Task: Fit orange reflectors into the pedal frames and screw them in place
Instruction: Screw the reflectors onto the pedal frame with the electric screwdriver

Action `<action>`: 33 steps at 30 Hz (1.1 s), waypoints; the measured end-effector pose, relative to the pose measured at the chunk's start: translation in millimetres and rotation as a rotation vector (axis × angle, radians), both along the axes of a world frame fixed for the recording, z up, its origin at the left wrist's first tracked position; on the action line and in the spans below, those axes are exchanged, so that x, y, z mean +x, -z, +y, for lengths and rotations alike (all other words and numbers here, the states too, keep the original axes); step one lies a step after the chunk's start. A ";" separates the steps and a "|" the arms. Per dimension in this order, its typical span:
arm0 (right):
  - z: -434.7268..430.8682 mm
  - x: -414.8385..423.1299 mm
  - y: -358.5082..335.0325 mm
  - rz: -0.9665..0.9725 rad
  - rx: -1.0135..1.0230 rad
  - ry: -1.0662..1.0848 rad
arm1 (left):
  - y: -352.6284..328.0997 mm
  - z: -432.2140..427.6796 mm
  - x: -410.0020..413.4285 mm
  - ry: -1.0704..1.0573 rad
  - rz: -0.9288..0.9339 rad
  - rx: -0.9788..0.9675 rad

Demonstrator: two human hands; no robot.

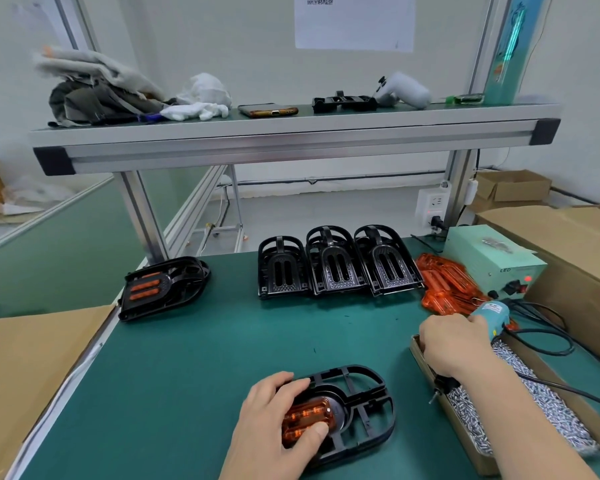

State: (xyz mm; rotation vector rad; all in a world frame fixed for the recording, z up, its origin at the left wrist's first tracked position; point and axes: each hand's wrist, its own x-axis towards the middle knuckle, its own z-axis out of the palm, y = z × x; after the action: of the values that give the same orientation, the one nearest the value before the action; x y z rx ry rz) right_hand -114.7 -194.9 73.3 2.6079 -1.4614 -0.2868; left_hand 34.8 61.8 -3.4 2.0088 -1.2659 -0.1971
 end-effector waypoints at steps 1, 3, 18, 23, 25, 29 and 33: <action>-0.5 -0.3 -0.6 0.004 0.012 0.007 | 0.0 -0.1 -0.3 0.000 0.002 0.002; -1.9 0.0 -0.3 0.000 0.022 0.001 | -0.5 0.2 -0.8 -0.002 0.007 0.003; -7.6 3.1 3.0 -0.002 0.045 -0.016 | -9.5 1.8 -2.3 0.008 0.060 0.059; -0.7 -4.9 -8.4 -0.095 -0.057 -0.002 | -10.4 1.7 -2.2 0.004 0.059 0.061; 4.4 -6.8 -19.6 -0.197 -0.086 -0.022 | -9.5 1.5 -3.5 -0.007 0.072 0.011; 34.5 -1.8 -37.5 -0.590 0.138 -0.216 | -12.5 -1.5 -6.9 -0.096 0.019 -0.240; 76.9 13.2 -38.4 -0.964 0.651 -0.304 | -33.0 -17.0 -11.1 -0.184 0.110 -0.364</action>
State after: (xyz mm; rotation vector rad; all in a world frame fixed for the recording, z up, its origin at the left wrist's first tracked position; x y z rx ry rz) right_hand -101.5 -118.0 111.7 3.7265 -1.2234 0.7717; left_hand 23.7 44.8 29.6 1.7596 -0.9632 0.0124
